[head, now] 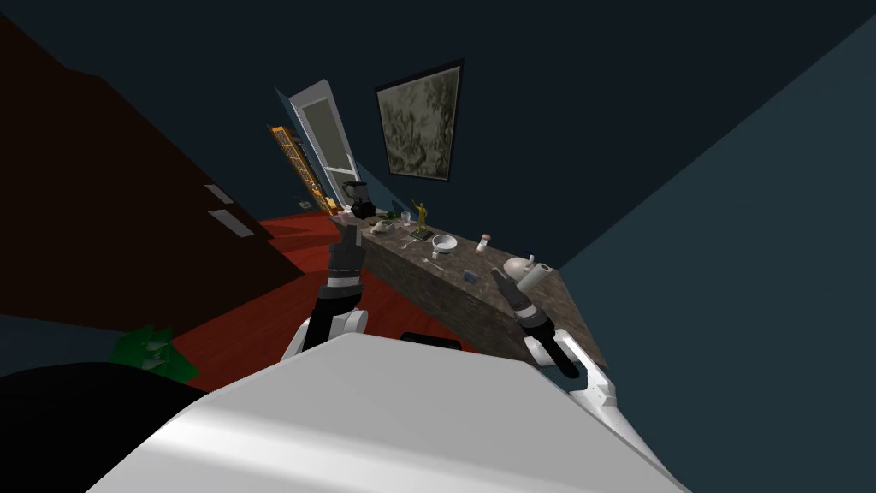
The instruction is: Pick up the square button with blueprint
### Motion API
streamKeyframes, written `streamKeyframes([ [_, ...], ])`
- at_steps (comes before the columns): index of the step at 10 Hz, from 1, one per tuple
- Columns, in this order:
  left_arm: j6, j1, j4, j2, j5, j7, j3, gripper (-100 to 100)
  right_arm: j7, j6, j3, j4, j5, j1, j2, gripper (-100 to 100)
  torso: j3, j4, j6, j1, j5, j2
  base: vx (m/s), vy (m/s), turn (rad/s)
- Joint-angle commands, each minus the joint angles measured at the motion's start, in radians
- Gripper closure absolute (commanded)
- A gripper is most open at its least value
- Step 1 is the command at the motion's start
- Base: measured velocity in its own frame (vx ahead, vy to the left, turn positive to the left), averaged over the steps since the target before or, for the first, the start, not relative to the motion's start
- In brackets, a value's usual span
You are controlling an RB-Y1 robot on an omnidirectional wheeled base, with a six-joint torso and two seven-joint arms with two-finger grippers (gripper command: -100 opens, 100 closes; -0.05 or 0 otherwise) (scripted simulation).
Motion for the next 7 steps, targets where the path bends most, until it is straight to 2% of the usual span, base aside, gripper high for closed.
streamKeyframes([
  [1, 0.0, 0.0, 0.0, 0.0, 0.0, 0.0, 0.0, 0, -0.003, -0.016, 0.008, 0.038, 0.026, -0.013, -0.05, -100, 0.0, 0.0, 0.0, 0.0, 0.0, 0.0, -0.011, -0.029, 0.108],
  [2, 0.0, 0.0, 0.0, 0.0, 0.0, 0.0, 0.0, 0, -0.003, -0.016, 0.008, 0.038, 0.026, -0.013, -0.064, -100, 0.0, 0.0, 0.0, 0.0, 0.0, 0.0, -0.008, -0.028, 0.046],
  [3, 0.0, 0.0, 0.0, 0.0, 0.0, 0.0, 0.0, 0, -0.005, -0.028, 0.016, 0.071, 0.049, -0.023, -0.101, -100, 0.0, 0.0, 0.0, 0.001, 0.0, 0.0, -0.009, -0.023, 0.089],
  [4, 0.0, 0.0, 0.0, 0.0, 0.0, 0.0, 0.0, 0, -0.005, -0.028, 0.016, 0.071, 0.049, -0.023, -0.115, -100, 0.0, 0.0, 0.0, 0.001, 0.0, 0.0, -0.01, -0.021, 0.061],
  [5, 0.0, 0.0, 0.0, 0.0, 0.0, 0.0, 0.0, 0, -0.007, -0.039, 0.026, 0.103, 0.071, -0.031, -0.153, -100, 0.0, 0.0, 0.0, 0.001, 0.0, 0.0, -0.015, -0.022, 0.099],
  [6, 0.0, 0.0, 0.0, 0.0, 0.0, 0.0, 0.0, 0, -0.007, -0.039, 0.026, 0.103, 0.071, -0.031, -0.168, -100, 0.0, 0.0, 0.0, 0.001, 0.0, 0.0, -0.011, -0.023, 0.067],
  [7, 0.0, 0.0, 0.0, 0.0, 0.0, 0.0, 0.0, 0, -0.009, -0.049, 0.035, 0.135, 0.092, -0.038, -0.208, -100, 0.0, 0.0, 0.0, 0.001, 0.0, 0.0, -0.01, -0.019, 0.153],
])
